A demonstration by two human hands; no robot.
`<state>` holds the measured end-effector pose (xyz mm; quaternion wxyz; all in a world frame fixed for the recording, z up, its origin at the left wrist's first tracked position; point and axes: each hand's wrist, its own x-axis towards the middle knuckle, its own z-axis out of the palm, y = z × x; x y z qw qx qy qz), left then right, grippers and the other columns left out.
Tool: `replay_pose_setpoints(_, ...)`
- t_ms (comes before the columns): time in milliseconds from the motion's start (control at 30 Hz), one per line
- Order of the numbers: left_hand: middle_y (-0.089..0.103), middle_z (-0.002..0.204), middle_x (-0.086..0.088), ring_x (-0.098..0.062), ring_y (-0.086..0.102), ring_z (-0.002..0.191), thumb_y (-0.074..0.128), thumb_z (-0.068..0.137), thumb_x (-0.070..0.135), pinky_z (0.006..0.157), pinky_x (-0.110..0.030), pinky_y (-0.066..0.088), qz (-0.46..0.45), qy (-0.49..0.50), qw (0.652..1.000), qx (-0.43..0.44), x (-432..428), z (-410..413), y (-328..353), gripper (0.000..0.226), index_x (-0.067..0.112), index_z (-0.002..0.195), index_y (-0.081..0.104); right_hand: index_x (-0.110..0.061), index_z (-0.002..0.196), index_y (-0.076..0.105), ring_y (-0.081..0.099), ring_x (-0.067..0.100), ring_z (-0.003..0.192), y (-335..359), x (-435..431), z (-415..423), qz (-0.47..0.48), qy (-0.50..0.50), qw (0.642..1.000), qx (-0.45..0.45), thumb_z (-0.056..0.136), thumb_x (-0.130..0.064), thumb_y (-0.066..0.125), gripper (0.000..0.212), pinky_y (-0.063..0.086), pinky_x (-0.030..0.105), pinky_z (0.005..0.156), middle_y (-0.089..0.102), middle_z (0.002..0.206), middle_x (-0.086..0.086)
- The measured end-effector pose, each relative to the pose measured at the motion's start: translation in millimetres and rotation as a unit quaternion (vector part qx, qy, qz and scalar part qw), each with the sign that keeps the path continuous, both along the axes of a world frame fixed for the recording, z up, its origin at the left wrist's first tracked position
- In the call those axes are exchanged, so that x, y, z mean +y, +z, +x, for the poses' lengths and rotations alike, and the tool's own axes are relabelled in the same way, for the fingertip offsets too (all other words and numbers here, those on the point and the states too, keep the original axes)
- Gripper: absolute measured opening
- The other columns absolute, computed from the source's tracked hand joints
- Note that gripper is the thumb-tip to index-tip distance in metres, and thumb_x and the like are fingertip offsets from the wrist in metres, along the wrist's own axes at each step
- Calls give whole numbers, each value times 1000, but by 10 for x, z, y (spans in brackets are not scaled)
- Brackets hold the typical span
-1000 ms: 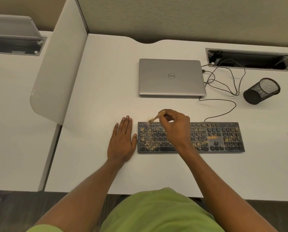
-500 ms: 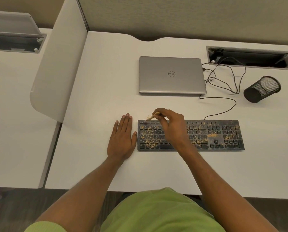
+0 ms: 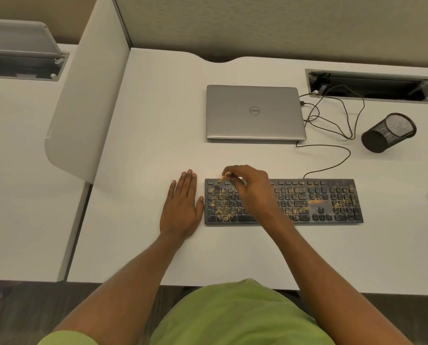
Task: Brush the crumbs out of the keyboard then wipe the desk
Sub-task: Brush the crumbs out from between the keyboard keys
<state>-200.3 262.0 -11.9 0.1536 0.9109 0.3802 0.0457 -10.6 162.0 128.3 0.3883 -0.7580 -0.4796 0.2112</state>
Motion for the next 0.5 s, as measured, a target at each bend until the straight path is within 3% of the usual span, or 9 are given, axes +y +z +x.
replay_pose_setpoints(67, 7, 180, -3, -15, 1, 166, 23, 110, 44, 136, -42, 8, 0, 0, 1000, 0, -4, 3, 5, 70, 12, 172, 11, -10, 105, 75, 65, 21, 92, -25, -6, 16, -12, 5, 1000, -25, 101, -6, 61, 15, 53, 34, 82, 74, 97, 4)
replay_pose_setpoints(133, 7, 180, -3, -15, 2, 166, 22, 110, 45, 135, -43, 8, -1, 0, 1000, 0, -3, 3, 7, 70, 12, 172, 11, -10, 102, 73, 61, 24, 89, -26, -10, 31, -1, -2, 999, -44, 102, -7, 60, 14, 52, 42, 80, 71, 93, 3)
replay_pose_setpoints(333, 6, 180, -2, -15, 0, 166, 21, 111, 46, 136, -42, 8, -3, 1, 1000, 0, -6, -7, 2, 71, 13, 172, 9, -11, 108, 76, 68, 15, 96, 21, 12, -23, 26, -20, 999, 1, 99, -7, 66, 14, 53, 29, 87, 76, 101, 1)
replay_pose_setpoints(500, 6, 180, -2, -15, 1, 166, 21, 110, 47, 136, -43, 8, -1, 0, 1000, 1, -2, 0, -1, 71, 13, 172, 10, -13, 106, 72, 58, 21, 86, -62, -6, 13, -1, -15, 996, -88, 103, -17, 58, 15, 51, 46, 78, 69, 93, 1)
